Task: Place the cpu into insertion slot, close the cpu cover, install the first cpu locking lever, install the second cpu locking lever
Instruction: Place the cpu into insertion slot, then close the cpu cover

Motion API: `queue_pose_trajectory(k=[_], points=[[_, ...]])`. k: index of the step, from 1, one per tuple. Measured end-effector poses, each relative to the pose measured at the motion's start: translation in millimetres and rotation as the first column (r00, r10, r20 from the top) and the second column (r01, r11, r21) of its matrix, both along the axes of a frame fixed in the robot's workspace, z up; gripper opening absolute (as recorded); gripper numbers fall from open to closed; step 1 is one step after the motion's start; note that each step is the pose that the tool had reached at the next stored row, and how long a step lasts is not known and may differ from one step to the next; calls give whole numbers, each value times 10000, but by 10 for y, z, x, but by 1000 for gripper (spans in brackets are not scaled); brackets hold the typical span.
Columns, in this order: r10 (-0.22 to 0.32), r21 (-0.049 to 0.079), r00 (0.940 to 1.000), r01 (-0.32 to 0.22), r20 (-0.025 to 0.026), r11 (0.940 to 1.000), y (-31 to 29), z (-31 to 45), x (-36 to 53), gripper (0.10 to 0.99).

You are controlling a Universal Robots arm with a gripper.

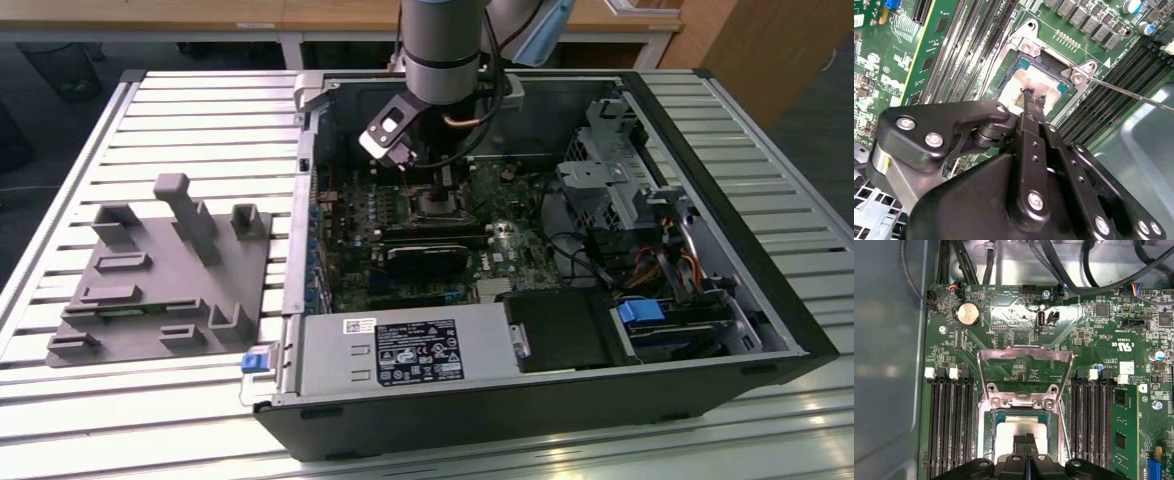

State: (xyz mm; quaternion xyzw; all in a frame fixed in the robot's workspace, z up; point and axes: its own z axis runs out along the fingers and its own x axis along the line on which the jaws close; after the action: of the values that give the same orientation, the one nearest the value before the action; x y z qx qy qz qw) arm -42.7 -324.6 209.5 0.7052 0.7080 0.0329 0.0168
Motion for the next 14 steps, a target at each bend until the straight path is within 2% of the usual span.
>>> queue_pose_trajectory(k=[14], points=[[0,0,10000,0,-12,10000,0,89,0,106]])
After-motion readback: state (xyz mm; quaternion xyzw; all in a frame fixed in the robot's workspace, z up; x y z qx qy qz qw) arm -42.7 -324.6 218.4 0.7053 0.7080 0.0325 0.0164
